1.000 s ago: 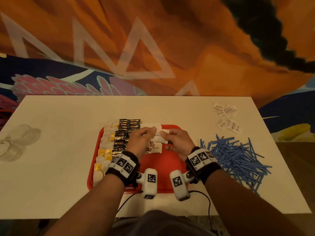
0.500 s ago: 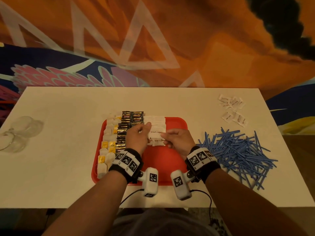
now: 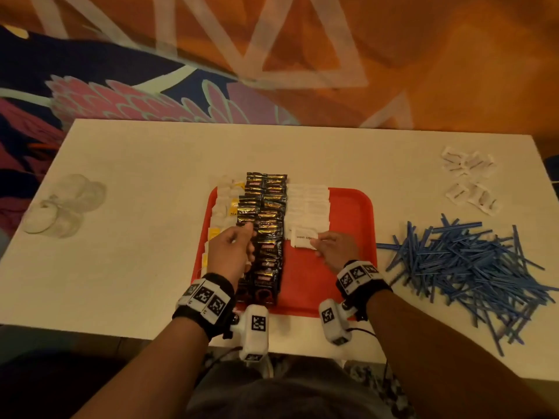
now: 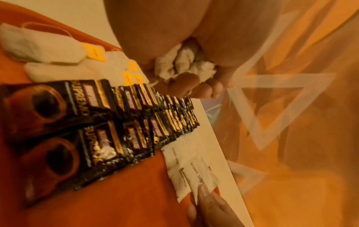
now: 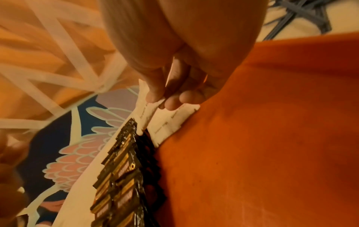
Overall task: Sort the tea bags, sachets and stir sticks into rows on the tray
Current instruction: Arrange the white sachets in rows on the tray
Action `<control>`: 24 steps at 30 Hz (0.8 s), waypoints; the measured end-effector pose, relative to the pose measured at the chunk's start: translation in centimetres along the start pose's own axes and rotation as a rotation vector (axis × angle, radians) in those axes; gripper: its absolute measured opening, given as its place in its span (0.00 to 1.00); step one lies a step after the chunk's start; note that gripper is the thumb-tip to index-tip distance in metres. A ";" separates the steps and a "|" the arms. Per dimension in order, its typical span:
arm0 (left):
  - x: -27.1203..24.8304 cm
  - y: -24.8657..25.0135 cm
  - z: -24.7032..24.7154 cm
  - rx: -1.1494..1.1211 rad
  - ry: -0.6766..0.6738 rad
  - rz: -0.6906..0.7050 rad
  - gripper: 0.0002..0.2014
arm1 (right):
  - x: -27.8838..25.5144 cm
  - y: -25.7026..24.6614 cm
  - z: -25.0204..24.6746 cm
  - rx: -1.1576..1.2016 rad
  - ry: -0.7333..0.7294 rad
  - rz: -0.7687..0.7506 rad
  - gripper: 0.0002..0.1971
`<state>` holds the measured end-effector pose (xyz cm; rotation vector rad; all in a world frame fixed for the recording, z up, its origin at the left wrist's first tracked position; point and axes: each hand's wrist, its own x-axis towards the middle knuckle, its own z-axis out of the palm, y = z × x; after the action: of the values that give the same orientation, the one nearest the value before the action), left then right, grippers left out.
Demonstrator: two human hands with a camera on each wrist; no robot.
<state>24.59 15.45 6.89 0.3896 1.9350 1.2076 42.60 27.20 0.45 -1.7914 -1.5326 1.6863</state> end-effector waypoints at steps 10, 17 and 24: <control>1.1 -1.0 -4.0 0.000 0.077 -0.060 0.14 | 3.1 0.3 4.3 -0.278 0.143 0.040 0.07; 1.3 -0.9 -4.4 -0.059 0.085 -0.087 0.13 | 2.6 0.4 4.6 -0.397 0.209 -0.025 0.11; 1.3 -1.3 -4.4 -0.041 0.080 -0.087 0.14 | 3.0 -1.0 5.8 -0.577 0.074 -0.352 0.06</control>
<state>20.60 12.89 6.11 0.2363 1.9707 1.2212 36.58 27.28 -2.33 -1.6438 -2.3006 1.0685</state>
